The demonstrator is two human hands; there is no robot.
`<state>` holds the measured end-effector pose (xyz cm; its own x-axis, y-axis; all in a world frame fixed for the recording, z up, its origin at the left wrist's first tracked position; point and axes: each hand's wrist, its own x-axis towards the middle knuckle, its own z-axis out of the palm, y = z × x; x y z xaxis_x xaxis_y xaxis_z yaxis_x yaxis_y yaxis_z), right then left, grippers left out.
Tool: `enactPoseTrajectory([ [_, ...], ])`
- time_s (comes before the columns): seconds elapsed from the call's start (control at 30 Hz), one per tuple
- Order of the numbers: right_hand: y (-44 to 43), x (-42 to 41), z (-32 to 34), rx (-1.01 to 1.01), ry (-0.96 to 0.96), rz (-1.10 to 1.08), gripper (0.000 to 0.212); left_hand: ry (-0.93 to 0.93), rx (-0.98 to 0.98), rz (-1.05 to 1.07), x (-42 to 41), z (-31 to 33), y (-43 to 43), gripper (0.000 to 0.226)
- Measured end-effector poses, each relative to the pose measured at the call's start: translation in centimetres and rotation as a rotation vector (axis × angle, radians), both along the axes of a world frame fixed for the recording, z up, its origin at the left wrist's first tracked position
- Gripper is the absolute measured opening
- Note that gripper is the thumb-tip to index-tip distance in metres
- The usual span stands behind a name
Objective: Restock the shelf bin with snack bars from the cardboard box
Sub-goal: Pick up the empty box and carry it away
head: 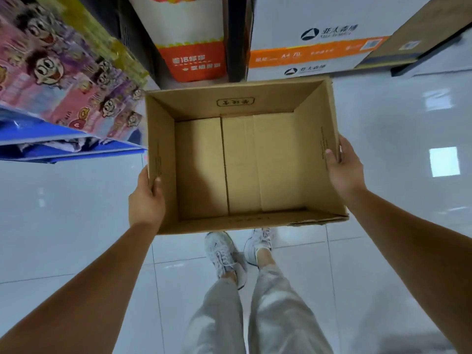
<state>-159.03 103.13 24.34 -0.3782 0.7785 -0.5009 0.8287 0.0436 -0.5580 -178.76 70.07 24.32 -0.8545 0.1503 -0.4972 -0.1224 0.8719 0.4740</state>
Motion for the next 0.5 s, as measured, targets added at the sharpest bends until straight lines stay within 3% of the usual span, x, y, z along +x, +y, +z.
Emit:
enactPoseTrajectory([
  [0.5,6.1,-8.7,-22.8,-0.032,0.019,0.045,0.045,-0.023,-0.072,0.054,-8.4,-21.6,6.2,0.046],
])
